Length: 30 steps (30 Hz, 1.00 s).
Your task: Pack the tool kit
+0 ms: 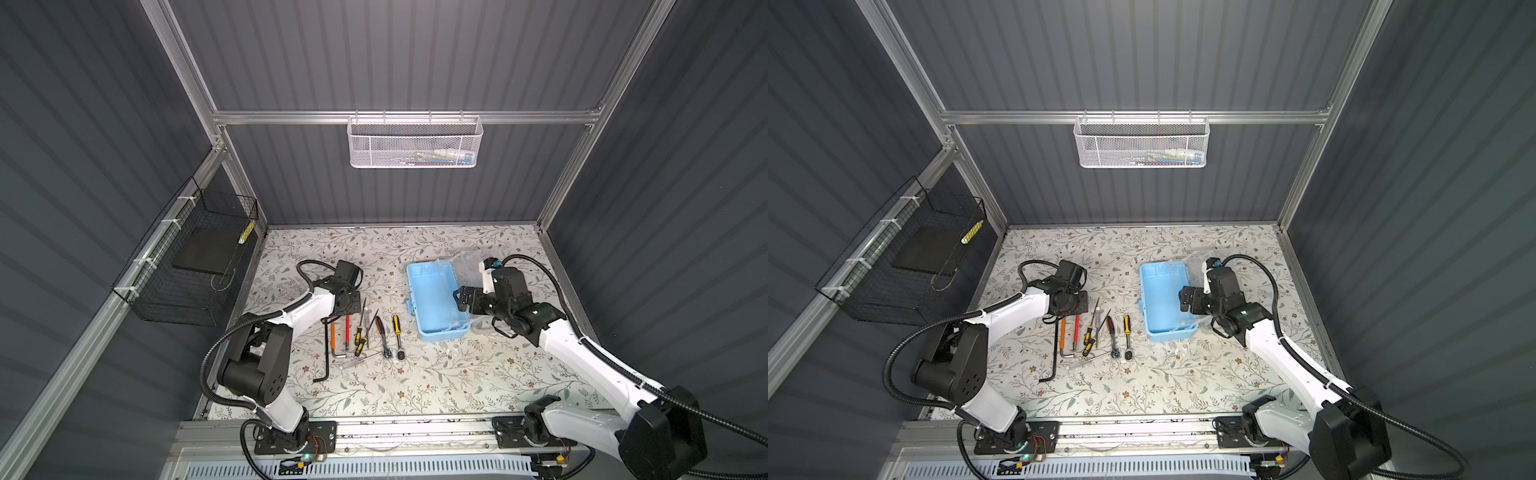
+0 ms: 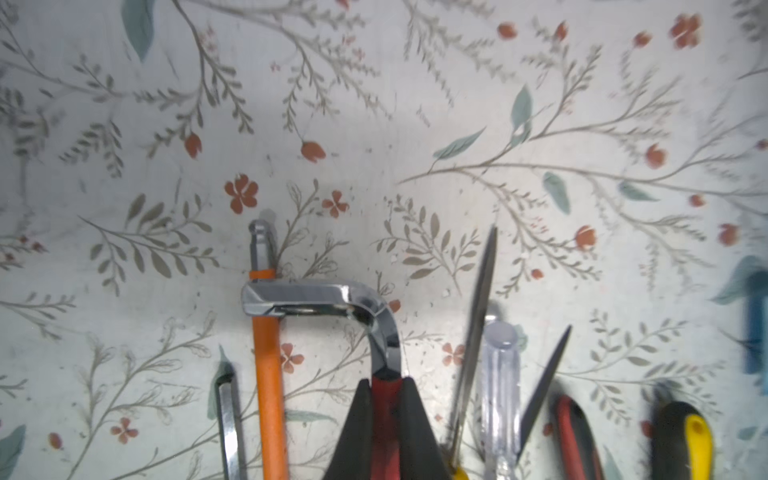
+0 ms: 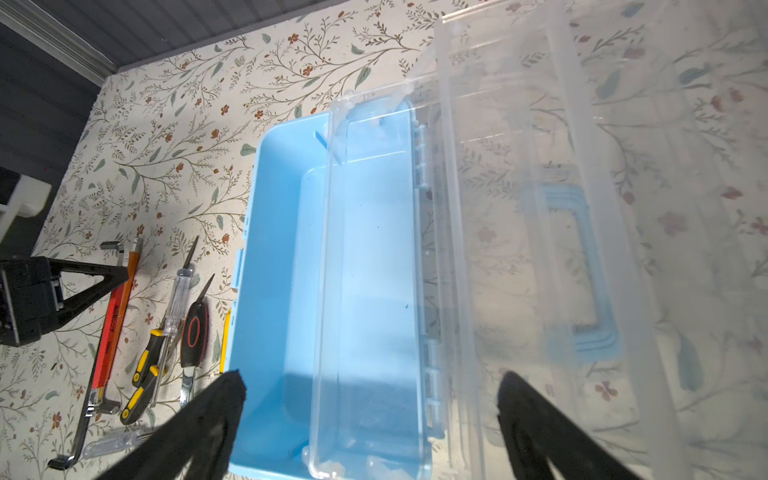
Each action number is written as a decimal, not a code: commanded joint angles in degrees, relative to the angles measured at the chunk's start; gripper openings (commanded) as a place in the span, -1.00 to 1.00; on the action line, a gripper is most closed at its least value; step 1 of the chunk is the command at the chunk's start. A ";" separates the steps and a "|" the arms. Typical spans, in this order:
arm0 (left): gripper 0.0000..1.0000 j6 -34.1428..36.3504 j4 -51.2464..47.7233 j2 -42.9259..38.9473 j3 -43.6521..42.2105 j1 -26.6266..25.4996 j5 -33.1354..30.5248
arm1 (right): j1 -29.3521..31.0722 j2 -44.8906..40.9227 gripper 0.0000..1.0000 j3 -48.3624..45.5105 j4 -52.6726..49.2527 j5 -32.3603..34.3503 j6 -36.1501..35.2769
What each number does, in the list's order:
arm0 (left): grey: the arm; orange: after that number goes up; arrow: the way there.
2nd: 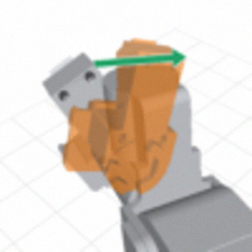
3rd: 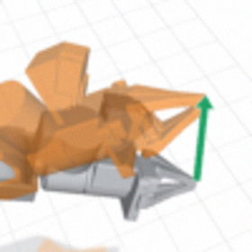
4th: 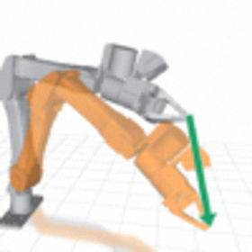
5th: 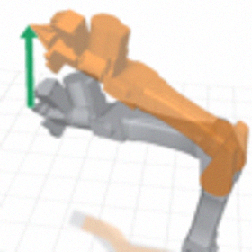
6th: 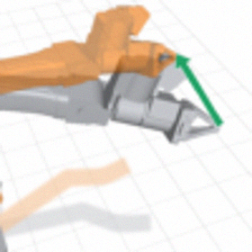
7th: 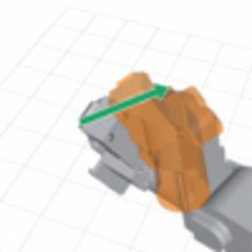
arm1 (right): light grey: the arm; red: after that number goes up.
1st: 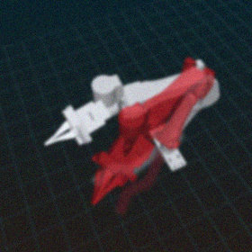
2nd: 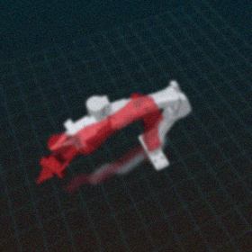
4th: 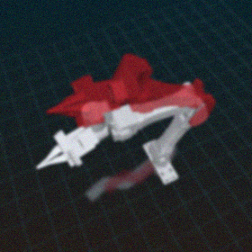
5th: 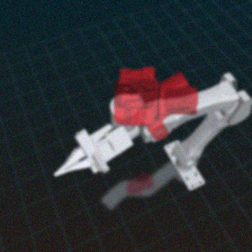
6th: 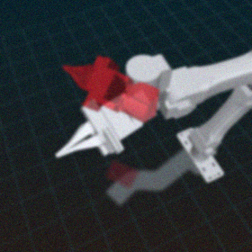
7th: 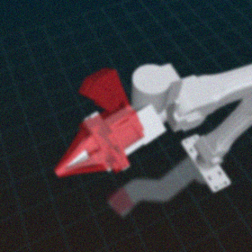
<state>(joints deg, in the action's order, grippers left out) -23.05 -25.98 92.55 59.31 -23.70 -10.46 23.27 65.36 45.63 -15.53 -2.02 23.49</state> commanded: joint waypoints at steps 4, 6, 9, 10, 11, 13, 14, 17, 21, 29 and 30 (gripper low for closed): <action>-1.00 0.69 -2.41 -3.22 3.52 -0.29 2.24 | -0.33 -0.86 0.93 -0.18 0.88 -1.10 -0.63; -1.00 -0.09 -1.98 -4.09 3.71 -0.29 3.13 | -0.39 -0.85 0.93 -0.23 1.01 -1.14 -0.56; -1.00 -1.72 0.01 -5.53 4.11 -0.35 5.94 | -0.50 -0.85 0.93 -0.14 1.21 -1.33 -0.55; -1.00 -2.29 0.52 -5.90 4.43 -0.38 6.66 | -0.60 -0.85 0.93 -0.19 1.29 -1.54 -0.55; -1.00 -2.96 1.26 -6.19 4.94 -0.53 7.58 | -0.81 -0.85 0.92 -0.19 1.54 -1.95 -0.46; -1.00 -3.89 2.45 -6.35 6.01 -1.34 8.99 | -1.11 -0.68 0.92 -0.19 1.99 -2.84 -0.20; -1.00 -4.20 2.75 -6.38 6.79 -1.96 9.05 | -1.33 -0.68 0.92 -0.27 2.23 -3.27 -0.03; -1.00 -5.44 4.18 -5.75 8.76 -3.94 9.68 | -1.83 -0.85 0.92 -0.52 2.61 -4.12 0.20; -1.00 -7.67 7.16 -3.52 11.28 -6.95 10.81 | -2.39 -0.87 0.92 -0.79 2.49 -4.57 0.25; -1.00 -12.49 14.77 1.56 16.02 -11.43 12.99 | -3.66 -4.48 0.92 -2.25 1.87 -4.83 0.42; -1.00 -12.77 15.35 2.35 16.64 -12.07 13.13 | -3.82 -4.77 0.92 -2.53 1.83 -4.83 0.46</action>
<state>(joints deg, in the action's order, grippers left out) -33.21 -15.20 93.56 72.82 -34.63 0.95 19.94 61.63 44.12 -13.32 -6.26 23.59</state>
